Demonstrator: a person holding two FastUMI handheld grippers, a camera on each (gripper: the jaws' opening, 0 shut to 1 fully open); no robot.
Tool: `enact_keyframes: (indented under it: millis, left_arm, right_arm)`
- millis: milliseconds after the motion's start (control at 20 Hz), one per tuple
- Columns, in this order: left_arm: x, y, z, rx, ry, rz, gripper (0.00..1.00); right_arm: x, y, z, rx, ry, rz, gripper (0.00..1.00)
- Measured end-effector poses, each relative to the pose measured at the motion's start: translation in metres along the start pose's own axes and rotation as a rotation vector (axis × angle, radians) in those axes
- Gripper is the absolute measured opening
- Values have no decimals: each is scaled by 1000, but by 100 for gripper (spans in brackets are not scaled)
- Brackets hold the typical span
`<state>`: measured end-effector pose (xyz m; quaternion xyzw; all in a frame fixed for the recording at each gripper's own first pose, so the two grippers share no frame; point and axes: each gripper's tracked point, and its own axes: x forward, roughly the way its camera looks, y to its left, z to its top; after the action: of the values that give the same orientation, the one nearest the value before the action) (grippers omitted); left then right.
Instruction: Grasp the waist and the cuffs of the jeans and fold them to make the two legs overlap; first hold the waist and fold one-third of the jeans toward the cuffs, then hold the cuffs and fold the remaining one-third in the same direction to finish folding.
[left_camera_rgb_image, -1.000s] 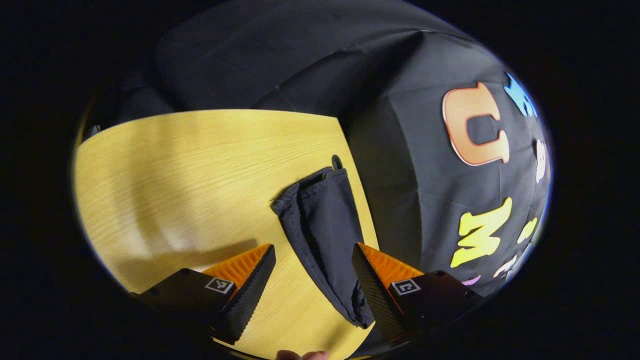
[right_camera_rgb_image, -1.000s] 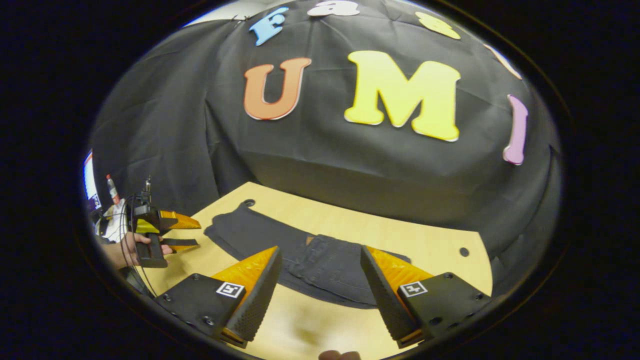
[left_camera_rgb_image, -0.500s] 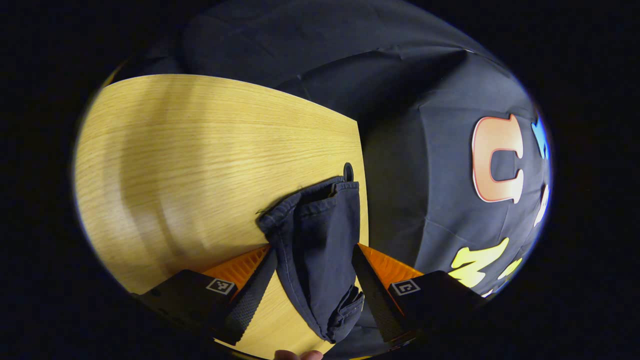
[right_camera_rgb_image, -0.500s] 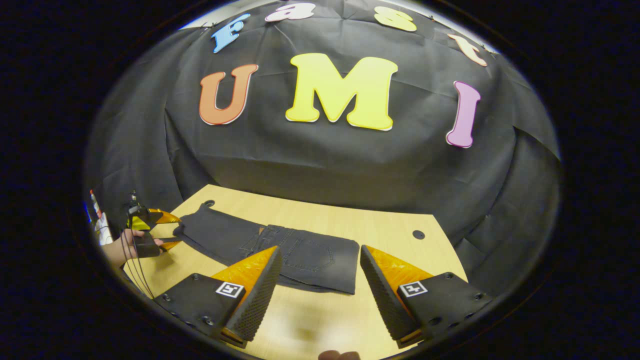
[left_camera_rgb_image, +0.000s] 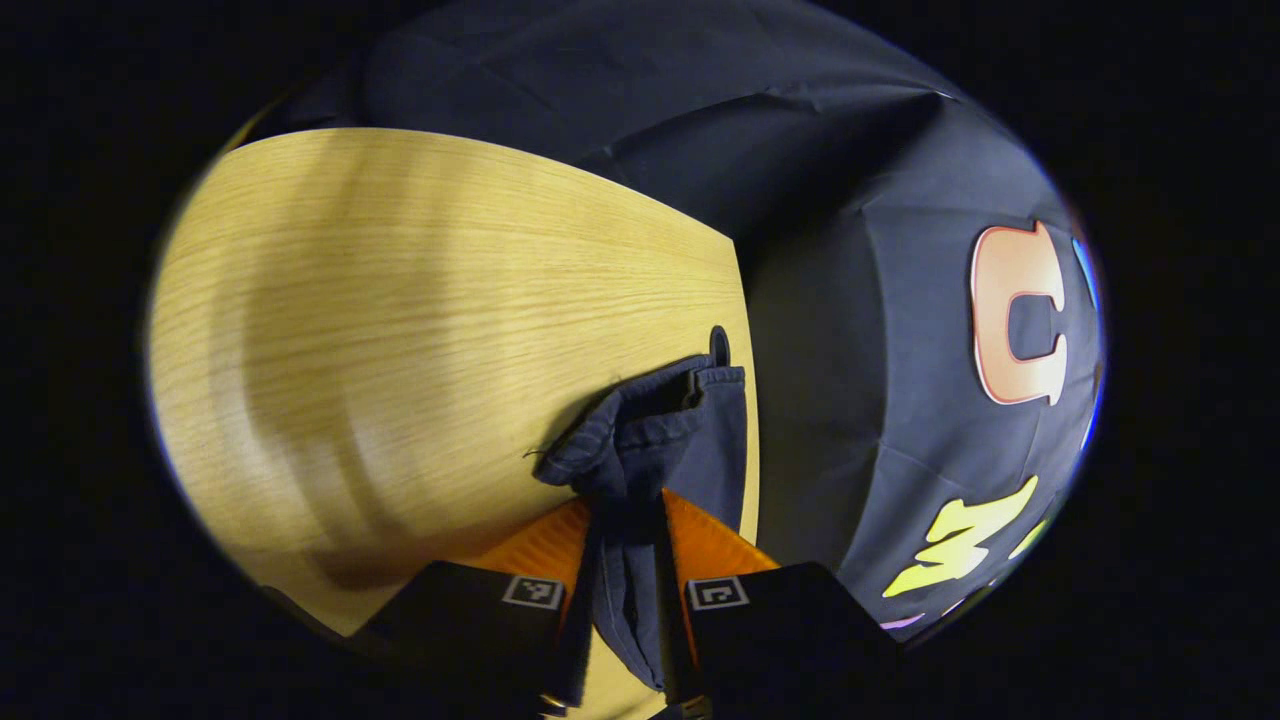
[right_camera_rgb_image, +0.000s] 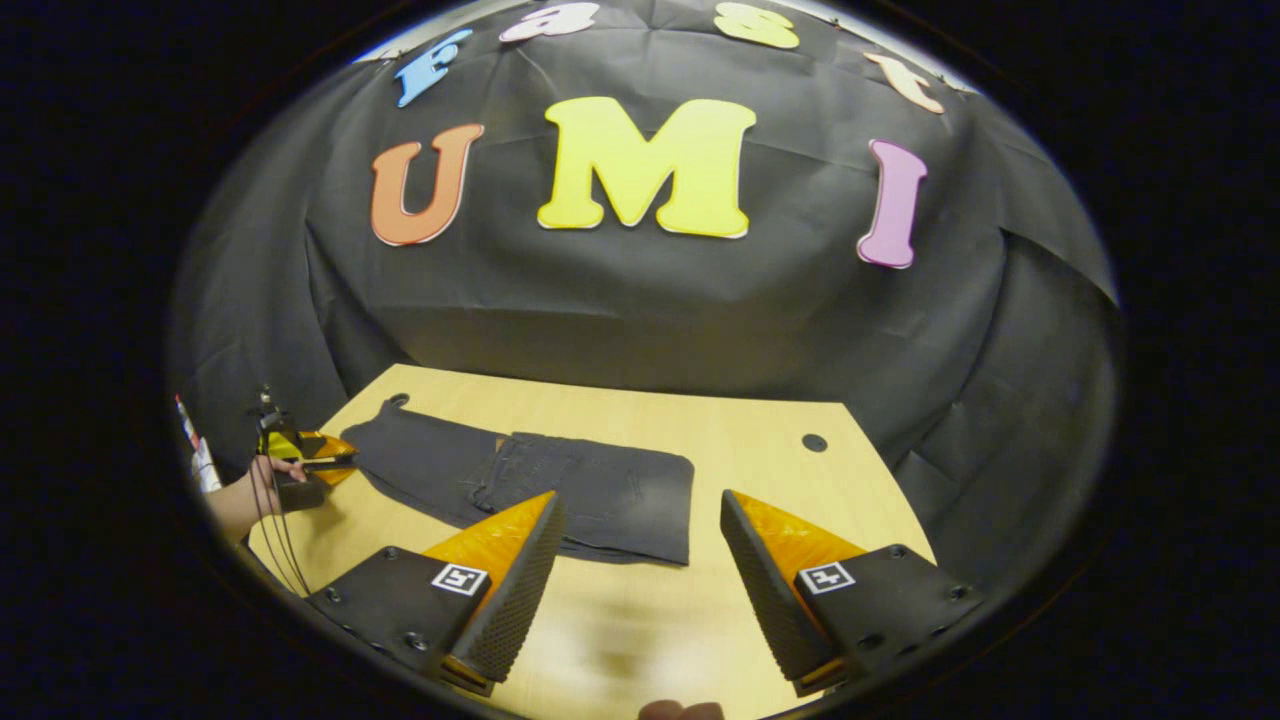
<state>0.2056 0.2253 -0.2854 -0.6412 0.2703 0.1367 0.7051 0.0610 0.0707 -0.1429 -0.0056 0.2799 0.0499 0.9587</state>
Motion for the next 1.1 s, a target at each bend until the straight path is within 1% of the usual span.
enact_keyframes:
  millis: [50,100,150,200,300,350,400,450,500,600,650,750,800,850,900,950,1100]
  left_arm:
    - [-3,-5,-1,11,-1,-18,29]
    - [-7,-16,0,20,-12,-43,24]
    - [-12,-26,1,50,-26,-57,23]
    - [-18,-37,-3,95,-35,-70,19]
    - [-33,-67,-10,195,-50,-100,17]
    - [-39,-86,-15,234,-54,-117,8]
    - [-42,-102,-22,281,-61,-129,17]
    - [-48,-116,-32,337,-64,-131,17]
    - [-54,-132,-45,390,-70,-143,17]
    - [-64,-160,-70,492,-76,-177,17]
    - [-69,-174,-89,546,-72,-191,17]
    - [-71,-195,-127,665,-69,-215,17]
    - [-75,-206,-150,726,-66,-227,17]
    - [-76,-215,-170,772,-63,-242,16]
    - [-74,-222,-190,815,-54,-259,17]
    - [-70,-227,-209,852,-42,-274,17]
    - [-61,-228,-259,889,8,-297,17]
  right_arm:
    - [-5,-6,0,7,-5,-11,95]
    - [-9,-10,-1,17,-8,-18,95]
    - [-14,-15,-1,28,-12,-27,95]
    - [-18,-21,-1,45,-20,-30,95]
    - [-26,-33,0,71,-36,-43,95]
    - [-31,-40,0,87,-44,-48,95]
    - [-37,-45,-2,104,-50,-53,96]
    - [-43,-53,-4,118,-56,-61,97]
    - [-49,-61,-4,134,-65,-67,95]
    - [-59,-78,-9,160,-78,-89,99]
    - [-63,-89,-11,176,-84,-101,99]
    - [-71,-111,-15,211,-95,-124,95]
    - [-74,-121,-18,223,-101,-137,97]
    - [-77,-132,-17,231,-108,-152,96]
    - [-81,-142,-18,238,-115,-165,94]
    - [-85,-154,-18,245,-120,-181,94]
    - [-102,-174,-30,254,-124,-220,94]
